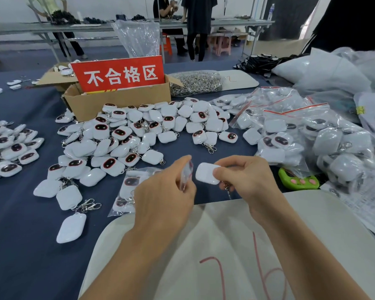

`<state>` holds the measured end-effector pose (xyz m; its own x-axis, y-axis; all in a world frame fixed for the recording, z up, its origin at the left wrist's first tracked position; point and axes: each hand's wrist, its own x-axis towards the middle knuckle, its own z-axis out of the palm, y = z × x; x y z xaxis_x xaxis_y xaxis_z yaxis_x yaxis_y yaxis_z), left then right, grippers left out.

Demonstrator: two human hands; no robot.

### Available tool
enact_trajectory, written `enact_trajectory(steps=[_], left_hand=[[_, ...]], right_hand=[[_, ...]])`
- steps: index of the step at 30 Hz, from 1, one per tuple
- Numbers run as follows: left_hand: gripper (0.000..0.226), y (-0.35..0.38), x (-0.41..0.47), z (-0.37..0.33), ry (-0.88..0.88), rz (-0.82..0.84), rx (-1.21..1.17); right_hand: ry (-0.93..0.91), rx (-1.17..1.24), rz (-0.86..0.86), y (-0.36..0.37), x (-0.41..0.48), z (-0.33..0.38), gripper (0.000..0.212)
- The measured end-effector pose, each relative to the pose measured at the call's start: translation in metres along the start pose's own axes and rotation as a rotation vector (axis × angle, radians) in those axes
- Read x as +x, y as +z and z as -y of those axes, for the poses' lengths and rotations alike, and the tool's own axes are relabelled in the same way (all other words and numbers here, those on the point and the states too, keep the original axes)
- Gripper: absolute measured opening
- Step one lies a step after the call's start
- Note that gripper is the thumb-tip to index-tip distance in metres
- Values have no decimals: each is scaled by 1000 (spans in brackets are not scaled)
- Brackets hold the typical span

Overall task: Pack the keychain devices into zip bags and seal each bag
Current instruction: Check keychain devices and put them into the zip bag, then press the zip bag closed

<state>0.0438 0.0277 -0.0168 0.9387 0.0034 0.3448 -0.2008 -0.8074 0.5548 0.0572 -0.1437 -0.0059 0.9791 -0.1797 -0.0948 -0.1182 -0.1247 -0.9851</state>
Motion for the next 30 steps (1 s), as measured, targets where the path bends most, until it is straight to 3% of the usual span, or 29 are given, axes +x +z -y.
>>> enact_trajectory(steps=[2, 5, 7, 9, 12, 13, 16, 17, 21, 22, 25, 27, 30], left_hand=[[46, -1, 0, 2, 75, -26, -115], [48, -2, -4, -4, 314, -117, -79], [50, 0, -6, -5, 431, -164, -46], [50, 0, -7, -4, 492, -178, -60], [46, -1, -5, 0, 477, -282, -103], [45, -2, -4, 1, 459, -338, -95], [41, -1, -1, 3, 490, -431, 23], [42, 1, -1, 4, 512, -438, 50], [39, 2, -3, 6, 551, -424, -9], [37, 1, -4, 6, 556, -406, -43], [37, -5, -3, 5, 504, -382, -141], [43, -11, -3, 3, 432, -328, -235], [76, -16, -3, 1, 270, -168, -359]], right_hand=[[4, 16, 100, 8, -5, 2, 15], [-35, -14, 161, 29, -12, 0, 8], [-53, -7, 173, 39, -15, -2, 24], [-1, 110, 260, 41, -17, -1, 34], [-6, 187, 422, 32, -17, 3, 30], [-62, 94, 364, 28, -15, 2, 34], [-360, -277, -107, 21, -14, -2, 40], [-442, -333, -186, 23, -16, -2, 46], [-511, -320, -190, 24, -15, -7, 84], [-484, -276, -138, 22, -14, -6, 82], [-394, -124, -26, 22, -10, -3, 44], [-353, -77, -83, 21, -9, -1, 33], [-353, 24, -190, 18, -7, 0, 27]])
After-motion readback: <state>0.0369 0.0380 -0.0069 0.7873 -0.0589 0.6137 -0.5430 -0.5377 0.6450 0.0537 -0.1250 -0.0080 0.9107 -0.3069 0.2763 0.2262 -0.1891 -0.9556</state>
